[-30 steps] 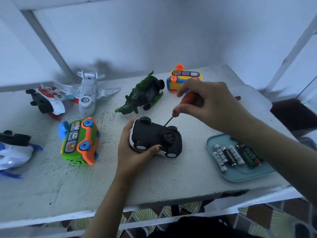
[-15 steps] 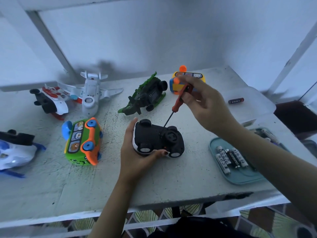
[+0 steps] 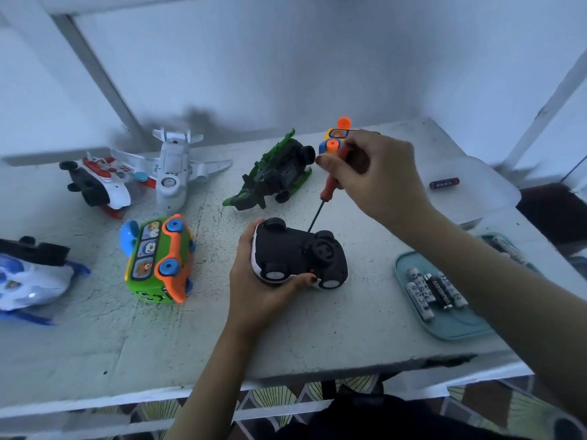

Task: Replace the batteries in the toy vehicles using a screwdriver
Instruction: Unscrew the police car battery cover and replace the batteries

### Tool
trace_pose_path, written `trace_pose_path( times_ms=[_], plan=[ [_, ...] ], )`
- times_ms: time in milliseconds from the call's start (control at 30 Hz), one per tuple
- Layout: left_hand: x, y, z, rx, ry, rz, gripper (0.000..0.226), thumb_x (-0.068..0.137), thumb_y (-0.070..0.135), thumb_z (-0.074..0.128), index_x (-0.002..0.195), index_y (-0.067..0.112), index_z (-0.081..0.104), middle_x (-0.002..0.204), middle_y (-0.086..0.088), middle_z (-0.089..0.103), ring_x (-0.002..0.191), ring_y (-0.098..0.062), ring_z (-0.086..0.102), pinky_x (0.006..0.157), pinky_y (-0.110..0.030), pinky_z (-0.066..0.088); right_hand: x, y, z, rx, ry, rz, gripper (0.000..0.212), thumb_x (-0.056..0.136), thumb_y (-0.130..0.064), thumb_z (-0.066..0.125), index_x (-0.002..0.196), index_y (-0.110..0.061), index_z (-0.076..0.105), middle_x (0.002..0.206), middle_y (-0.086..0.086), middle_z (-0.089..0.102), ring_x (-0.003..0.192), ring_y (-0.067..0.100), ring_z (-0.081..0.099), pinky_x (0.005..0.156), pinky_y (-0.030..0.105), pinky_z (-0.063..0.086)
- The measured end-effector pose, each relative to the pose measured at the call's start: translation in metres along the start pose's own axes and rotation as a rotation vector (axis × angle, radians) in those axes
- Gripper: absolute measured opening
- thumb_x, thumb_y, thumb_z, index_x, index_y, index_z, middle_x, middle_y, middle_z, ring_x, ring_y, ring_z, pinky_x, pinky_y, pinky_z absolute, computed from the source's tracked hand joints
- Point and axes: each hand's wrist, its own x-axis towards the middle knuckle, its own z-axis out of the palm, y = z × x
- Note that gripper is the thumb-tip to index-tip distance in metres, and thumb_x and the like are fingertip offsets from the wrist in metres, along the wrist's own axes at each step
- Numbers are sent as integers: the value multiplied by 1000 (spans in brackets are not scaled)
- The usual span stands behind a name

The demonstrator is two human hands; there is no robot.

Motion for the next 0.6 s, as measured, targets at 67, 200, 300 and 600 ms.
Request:
trace_pose_path(
  times_ms=[67,200,300,600],
  plan=[
    [0,0,0,-7,2,3,83,59,40,85,130,25,45,122,12,58,116,-15,59,90,-21,47,0,5,-3,-262,-4,13,43,91,-43,60,68,-8,53,51,-5,49,47,14,47,48,27,36],
    [1,-2,1,-7,3,6,83,59,40,86,130,28,45,123,8,58,116,-18,58,92,-27,49,-2,16,-14,-425,-65,77,51,101,-38,39,59,-11,50,49,3,46,46,22,39,48,36,28],
    [1,-2,1,-2,8,12,82,59,41,85,130,33,44,123,11,57,116,-16,58,91,-24,49,0,21,-23,-199,-59,134,39,98,-22,48,73,-1,68,64,21,63,58,33,58,61,39,49],
    [-1,-4,0,5,6,-6,85,58,41,85,131,30,43,125,9,56,118,-13,57,92,-22,48,-12,4,-25,-30,-59,-75,28,96,-33,51,82,-16,69,71,-5,69,65,13,61,62,19,48]
  ],
)
